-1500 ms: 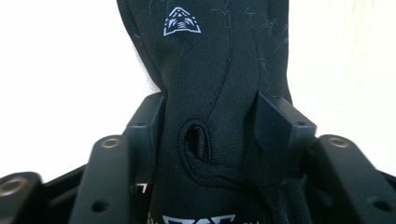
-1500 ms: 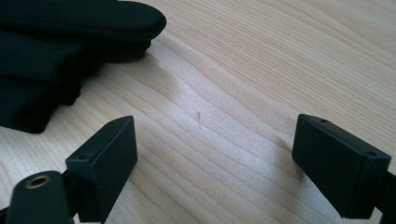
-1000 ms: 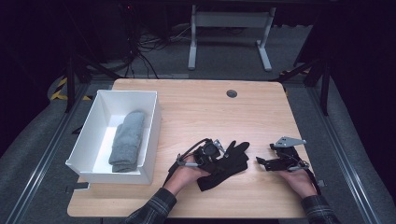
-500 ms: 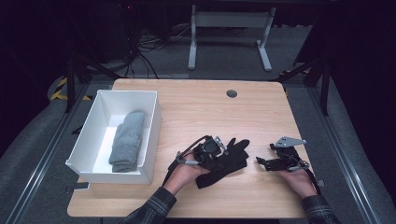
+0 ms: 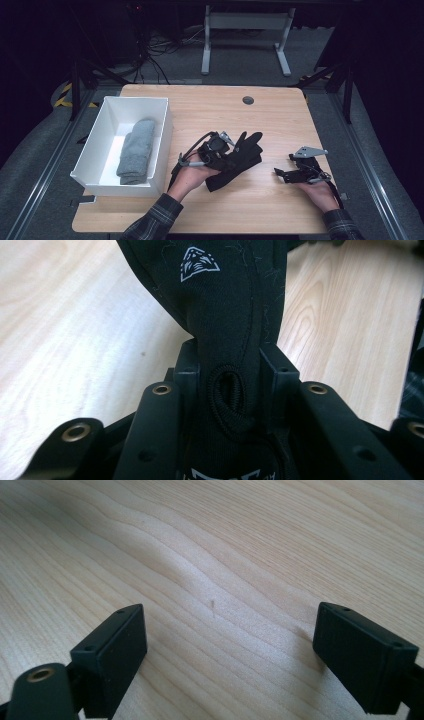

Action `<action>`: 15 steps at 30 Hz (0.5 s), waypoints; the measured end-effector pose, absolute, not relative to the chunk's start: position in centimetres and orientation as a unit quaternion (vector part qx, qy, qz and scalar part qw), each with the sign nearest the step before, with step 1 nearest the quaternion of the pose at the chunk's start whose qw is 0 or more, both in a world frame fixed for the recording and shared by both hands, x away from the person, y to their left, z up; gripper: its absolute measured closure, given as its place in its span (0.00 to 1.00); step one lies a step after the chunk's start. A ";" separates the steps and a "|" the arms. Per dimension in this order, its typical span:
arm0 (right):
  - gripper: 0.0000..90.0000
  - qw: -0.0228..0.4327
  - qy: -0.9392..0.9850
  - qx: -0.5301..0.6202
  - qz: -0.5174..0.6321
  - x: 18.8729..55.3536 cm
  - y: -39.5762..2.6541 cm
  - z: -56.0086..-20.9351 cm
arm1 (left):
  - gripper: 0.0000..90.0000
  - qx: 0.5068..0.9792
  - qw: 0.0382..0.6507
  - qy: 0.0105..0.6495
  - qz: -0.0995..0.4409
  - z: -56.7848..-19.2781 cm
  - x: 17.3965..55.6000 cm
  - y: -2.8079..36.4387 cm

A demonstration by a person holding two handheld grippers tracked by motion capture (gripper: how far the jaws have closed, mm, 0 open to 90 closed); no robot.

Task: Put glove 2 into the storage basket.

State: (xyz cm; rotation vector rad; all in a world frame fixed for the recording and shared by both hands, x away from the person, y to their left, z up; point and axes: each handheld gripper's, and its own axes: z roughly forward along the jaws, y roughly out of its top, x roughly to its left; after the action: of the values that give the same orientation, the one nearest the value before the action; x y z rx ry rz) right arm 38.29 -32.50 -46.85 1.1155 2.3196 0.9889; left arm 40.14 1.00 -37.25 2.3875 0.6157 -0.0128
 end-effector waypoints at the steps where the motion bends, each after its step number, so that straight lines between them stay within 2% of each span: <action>1: 0.16 0.191 0.826 0.397 0.352 38.3 -32.5 -46.8 | 0.76 0.913 0.333 0.237 -0.002 -36.9 40.2 1.2; 15: 0.16 0.192 0.826 0.398 0.352 38.3 -32.5 -46.9 | 0.75 0.897 0.352 0.267 0.022 -31.9 40.8 5.0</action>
State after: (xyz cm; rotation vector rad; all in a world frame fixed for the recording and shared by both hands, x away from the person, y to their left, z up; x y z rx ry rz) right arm 38.28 -32.50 -46.85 1.1163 2.3182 0.9876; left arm 40.82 4.98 -31.94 2.3202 0.6902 0.0559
